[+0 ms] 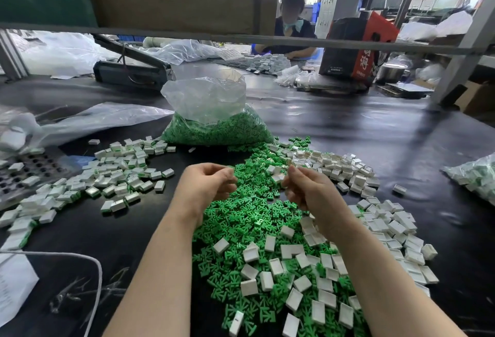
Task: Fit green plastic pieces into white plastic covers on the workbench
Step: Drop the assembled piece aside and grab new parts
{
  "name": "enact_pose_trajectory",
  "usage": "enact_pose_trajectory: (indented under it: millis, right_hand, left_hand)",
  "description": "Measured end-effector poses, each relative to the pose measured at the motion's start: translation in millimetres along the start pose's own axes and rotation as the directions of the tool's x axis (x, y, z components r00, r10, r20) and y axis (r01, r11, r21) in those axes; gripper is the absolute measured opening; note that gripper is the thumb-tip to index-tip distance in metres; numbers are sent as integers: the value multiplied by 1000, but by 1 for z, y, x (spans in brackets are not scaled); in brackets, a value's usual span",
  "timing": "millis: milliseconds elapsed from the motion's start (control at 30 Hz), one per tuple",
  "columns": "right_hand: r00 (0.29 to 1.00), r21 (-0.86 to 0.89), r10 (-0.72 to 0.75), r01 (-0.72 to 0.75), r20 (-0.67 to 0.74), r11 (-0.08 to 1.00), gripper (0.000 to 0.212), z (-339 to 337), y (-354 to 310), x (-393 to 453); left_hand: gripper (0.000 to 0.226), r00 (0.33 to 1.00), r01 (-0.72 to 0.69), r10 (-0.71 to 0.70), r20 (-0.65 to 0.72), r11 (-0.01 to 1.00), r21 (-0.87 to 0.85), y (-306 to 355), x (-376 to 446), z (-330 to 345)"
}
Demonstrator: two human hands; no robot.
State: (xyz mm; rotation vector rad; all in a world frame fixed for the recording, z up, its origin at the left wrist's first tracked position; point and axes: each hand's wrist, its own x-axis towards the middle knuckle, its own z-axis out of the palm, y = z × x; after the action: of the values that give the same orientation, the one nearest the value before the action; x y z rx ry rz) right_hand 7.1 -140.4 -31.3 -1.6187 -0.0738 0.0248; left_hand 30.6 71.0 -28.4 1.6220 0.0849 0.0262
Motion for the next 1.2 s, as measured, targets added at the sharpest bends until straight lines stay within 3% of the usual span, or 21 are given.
enact_pose_trajectory:
  millis: [100, 233, 367, 433, 533, 633, 767, 833, 1033, 1200]
  right_hand:
    - [994, -186, -28, 7, -109, 983, 23, -8, 0, 1]
    - [980, -481, -84, -12, -178, 876, 13, -20, 1, 2]
    - [979, -759, -88, -82, -181, 646, 10, -29, 5, 2]
    - [976, -817, -108, -93, -187, 569, 13, -29, 5, 2]
    - [965, -873, -163, -104, -204, 476, 8, -29, 4, 1]
    - [953, -925, -182, -171, -243, 338, 16, -33, 4, 0]
    - [972, -924, -6, -223, -237, 309, 31, -37, 2, -1]
    - [973, -925, 54, -231, -225, 301, 35, -36, 1, -1]
    - [969, -911, 18, -238, -246, 336, 18, -33, 4, 2]
    - [975, -897, -73, -161, -208, 412, 15, -33, 7, 2]
  left_hand:
    - [11, 961, 89, -97, -258, 995, -44, -9, 10, -19]
    - [17, 849, 120, -302, -433, 909, -399, -13, 19, -38]
    - [11, 817, 144, -483, -313, 698, -701, -12, 24, -50]
    - [23, 824, 114, -501, -265, 604, -789, -11, 25, -53]
    - [35, 829, 2, -490, -270, 485, -874, -6, 22, -58]
    - [43, 854, -99, -447, -266, 362, -927, -2, 18, -62]
    - [47, 900, -127, -381, -213, 238, -963, 1, 12, -59]
    - [39, 911, -72, -373, -175, 274, -959, 2, 10, -54]
    - [27, 950, 173, -311, -34, 615, -770, 9, 7, -25]
    - [17, 984, 169, -173, 32, 883, -439, 15, -1, 5]
